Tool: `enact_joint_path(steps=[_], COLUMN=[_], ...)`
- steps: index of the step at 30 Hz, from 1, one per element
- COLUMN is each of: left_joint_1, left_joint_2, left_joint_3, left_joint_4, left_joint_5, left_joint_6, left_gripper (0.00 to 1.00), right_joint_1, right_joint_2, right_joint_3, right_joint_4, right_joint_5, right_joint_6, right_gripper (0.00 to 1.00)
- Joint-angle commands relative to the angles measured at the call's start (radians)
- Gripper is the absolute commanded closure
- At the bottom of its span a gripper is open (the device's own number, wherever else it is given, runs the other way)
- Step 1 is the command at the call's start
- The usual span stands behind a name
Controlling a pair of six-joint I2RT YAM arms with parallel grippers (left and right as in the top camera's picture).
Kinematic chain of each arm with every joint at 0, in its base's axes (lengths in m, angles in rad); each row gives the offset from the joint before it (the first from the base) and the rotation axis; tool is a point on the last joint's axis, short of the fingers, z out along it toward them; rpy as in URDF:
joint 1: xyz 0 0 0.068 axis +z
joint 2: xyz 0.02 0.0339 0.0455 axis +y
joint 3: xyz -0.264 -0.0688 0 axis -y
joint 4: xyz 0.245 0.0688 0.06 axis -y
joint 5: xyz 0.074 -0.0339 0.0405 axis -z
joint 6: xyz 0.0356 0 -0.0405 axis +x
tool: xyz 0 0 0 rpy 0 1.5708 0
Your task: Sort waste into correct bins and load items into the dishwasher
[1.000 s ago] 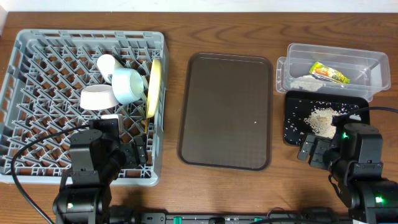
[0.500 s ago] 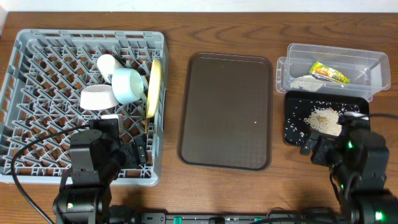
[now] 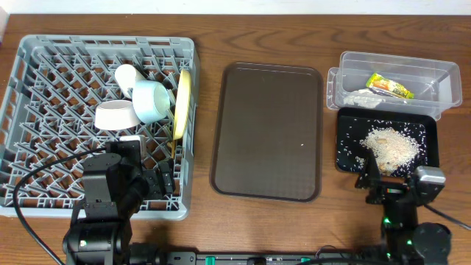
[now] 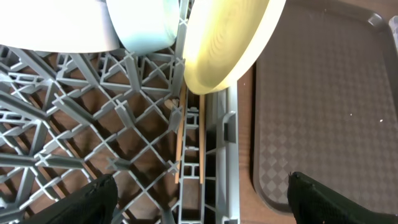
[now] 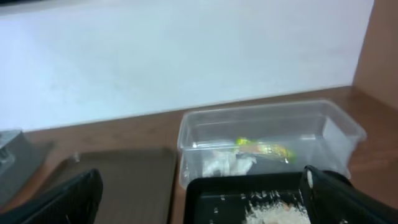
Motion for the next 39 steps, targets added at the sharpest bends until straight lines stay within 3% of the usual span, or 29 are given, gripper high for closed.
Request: enact_joint_path(steps=[1,7,13,19,39], left_joint_1=[-0.003,-0.003,-0.003,-0.003,-0.003], left_joint_2=[0.001,0.001,0.001,0.001,0.001], left_joint_3=[-0.001,-0.001,-0.001,-0.001,-0.001], left_joint_4=[0.000,0.000,0.000,0.000,0.000], left_joint_5=[0.005,0.005,0.005,0.005,0.005], left_joint_6=[0.018,0.018,0.017,0.017,0.017], left_gripper=[0.11,0.11,0.11,0.11,0.11], right_joint_1=[0.007,0.008,0.008,0.008,0.007], right_joint_2=[-0.027,-0.027,-0.027,-0.027,-0.027], right_joint_3=[-0.093,-0.214,-0.329,-0.333,-0.333], right_joint_4=[0.100,0.306,0.459,0.264,0.274], right_joint_5=[-0.018,-0.034,-0.056,-0.080,-0.083], right_joint_6=[-0.021,-0.030,-0.129,-0.146,-0.145], right_gripper=[0.01,0.01,0.01,0.01,0.01])
